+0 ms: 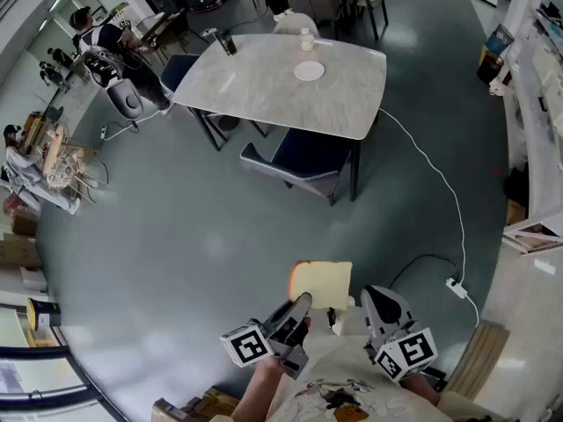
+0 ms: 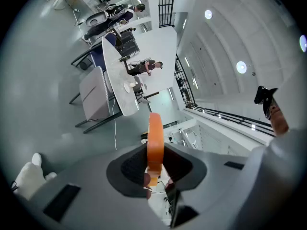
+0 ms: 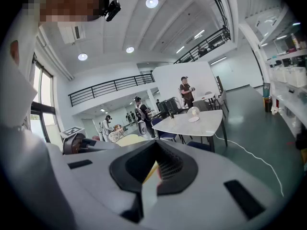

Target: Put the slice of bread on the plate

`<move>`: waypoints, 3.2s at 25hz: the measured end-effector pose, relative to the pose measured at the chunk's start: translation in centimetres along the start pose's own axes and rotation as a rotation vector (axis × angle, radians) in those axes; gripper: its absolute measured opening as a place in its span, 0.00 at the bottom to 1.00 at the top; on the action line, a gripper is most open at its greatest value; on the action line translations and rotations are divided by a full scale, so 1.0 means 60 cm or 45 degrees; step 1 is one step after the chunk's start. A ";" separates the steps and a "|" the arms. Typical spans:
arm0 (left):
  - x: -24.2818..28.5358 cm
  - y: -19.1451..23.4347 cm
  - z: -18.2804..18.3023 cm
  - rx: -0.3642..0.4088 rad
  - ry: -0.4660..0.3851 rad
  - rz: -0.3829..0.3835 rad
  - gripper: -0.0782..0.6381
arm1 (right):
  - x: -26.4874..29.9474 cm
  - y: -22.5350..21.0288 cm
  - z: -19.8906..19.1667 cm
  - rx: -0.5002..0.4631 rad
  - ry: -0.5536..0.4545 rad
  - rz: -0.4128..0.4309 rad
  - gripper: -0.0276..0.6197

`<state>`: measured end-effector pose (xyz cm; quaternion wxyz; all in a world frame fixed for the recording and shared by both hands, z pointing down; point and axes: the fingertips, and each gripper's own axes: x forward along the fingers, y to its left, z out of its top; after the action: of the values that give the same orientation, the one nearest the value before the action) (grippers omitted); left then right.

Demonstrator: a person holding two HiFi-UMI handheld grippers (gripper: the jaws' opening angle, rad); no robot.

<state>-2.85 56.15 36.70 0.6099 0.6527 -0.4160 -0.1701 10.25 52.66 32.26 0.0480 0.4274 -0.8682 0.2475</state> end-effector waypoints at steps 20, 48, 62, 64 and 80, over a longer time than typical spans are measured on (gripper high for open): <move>0.056 -0.010 -0.052 0.124 0.009 -0.086 0.25 | -0.048 -0.028 -0.001 -0.087 -0.116 0.069 0.05; 0.194 0.017 0.310 -0.043 0.027 -0.222 0.25 | 0.315 -0.074 0.129 -0.075 -0.052 -0.118 0.05; 0.234 0.061 0.489 -0.186 0.041 -0.216 0.25 | 0.477 -0.062 0.160 -0.060 -0.090 -0.247 0.05; 0.251 0.061 0.499 -0.245 0.038 -0.208 0.25 | 0.493 -0.076 0.176 -0.061 -0.088 -0.254 0.05; 0.490 -0.002 0.625 -0.203 -0.059 -0.149 0.25 | 0.654 -0.298 0.317 -0.044 -0.060 -0.137 0.05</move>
<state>-12.68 9.51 37.56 0.6390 0.6212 -0.3764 -0.2530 1.66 6.35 34.16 0.0480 0.4781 -0.8491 0.2194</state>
